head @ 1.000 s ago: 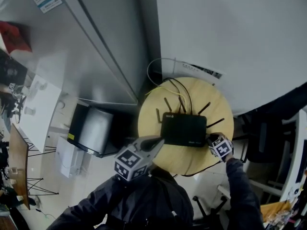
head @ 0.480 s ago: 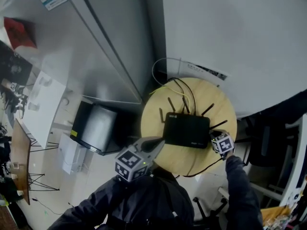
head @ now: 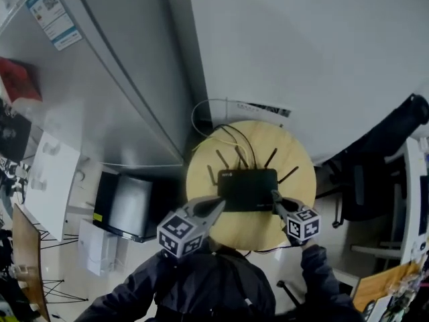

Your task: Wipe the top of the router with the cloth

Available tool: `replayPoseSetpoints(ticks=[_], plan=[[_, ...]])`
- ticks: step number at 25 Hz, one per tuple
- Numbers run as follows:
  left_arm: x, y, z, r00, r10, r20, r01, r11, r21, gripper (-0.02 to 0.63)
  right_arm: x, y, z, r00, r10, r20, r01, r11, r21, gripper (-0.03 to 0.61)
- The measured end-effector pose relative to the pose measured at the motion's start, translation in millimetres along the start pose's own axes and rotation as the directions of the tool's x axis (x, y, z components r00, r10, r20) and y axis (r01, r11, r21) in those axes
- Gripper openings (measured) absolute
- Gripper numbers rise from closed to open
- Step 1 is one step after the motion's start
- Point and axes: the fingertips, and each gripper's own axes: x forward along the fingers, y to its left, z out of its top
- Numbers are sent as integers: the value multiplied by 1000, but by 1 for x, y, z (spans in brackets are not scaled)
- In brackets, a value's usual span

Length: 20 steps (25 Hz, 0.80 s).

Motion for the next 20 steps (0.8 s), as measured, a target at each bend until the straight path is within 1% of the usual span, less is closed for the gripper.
replayPoseSetpoints(ticks=[2,4,7,10,15,20], plan=[[1,-5,7,999,-32,7,32,999,21,0,-11,34,20,997,31,75,-31,999,7,69],[0,-12,11,998,-65,11,65,997,38,0,-22,67,42,988,63,143,-65,998,12,69],[-3,-23,15,994,-113,10,112,992,63,0,-39,113,70,972,89,219,-91,996,-1,69],[-8,-28,19,989,-150,16,148,986,78,0,-51,150,92,953,102,285,-105,994,-5,69],[-23,-28,19,983,-184,21,181,980,80,0,-57,189,108,941,106,320,-101,994,-33,69],[-32,-25,17,979,-203,26,201,977,78,0,-57,203,111,945,92,314,-81,996,-47,67]])
